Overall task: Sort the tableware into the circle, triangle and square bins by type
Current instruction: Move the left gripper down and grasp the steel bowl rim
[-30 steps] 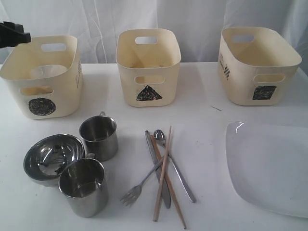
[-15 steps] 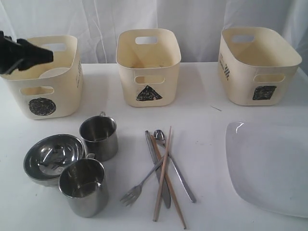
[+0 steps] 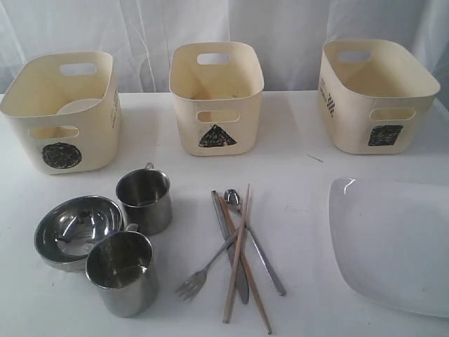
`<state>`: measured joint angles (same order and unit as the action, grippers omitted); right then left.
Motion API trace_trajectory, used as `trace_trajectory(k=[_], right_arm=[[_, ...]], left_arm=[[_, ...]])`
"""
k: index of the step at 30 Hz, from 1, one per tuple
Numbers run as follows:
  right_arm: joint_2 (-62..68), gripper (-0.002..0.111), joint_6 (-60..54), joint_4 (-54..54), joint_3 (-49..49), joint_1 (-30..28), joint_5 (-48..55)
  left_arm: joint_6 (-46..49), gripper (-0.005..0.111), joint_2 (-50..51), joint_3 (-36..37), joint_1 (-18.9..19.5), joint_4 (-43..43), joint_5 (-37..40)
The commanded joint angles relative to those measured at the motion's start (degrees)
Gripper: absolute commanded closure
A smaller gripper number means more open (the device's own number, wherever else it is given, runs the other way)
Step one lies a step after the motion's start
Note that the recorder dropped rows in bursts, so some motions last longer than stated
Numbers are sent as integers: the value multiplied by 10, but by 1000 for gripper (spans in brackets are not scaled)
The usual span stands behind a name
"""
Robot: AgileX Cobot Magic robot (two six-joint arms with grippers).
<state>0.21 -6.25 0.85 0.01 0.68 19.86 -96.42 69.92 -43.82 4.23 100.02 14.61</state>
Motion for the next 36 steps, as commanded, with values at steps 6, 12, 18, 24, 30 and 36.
trace_trajectory(k=[6,12,18,24,30,36], right_arm=[[-2,108,-4,-5,0,4,-2],[-2,108,-4,-5,0,4,-2],[-2,108,-4,-5,0,4,-2],[-2,108,-4,-5,0,4,-2],[-2,108,-4,-5,0,4,-2],[-2,108,-4,-5,0,4,-2]], left_arm=[[493,107,-6,110,2,-254,30],[636,107,-25,167,-76,-575,-150],[596,107,-33,151,-144,-688,-18],[593,78,-33,151,-150,-770,-102],[572,50,-2,151,-148,-807,-155],[576,50,82,151,-148,-803,-216]])
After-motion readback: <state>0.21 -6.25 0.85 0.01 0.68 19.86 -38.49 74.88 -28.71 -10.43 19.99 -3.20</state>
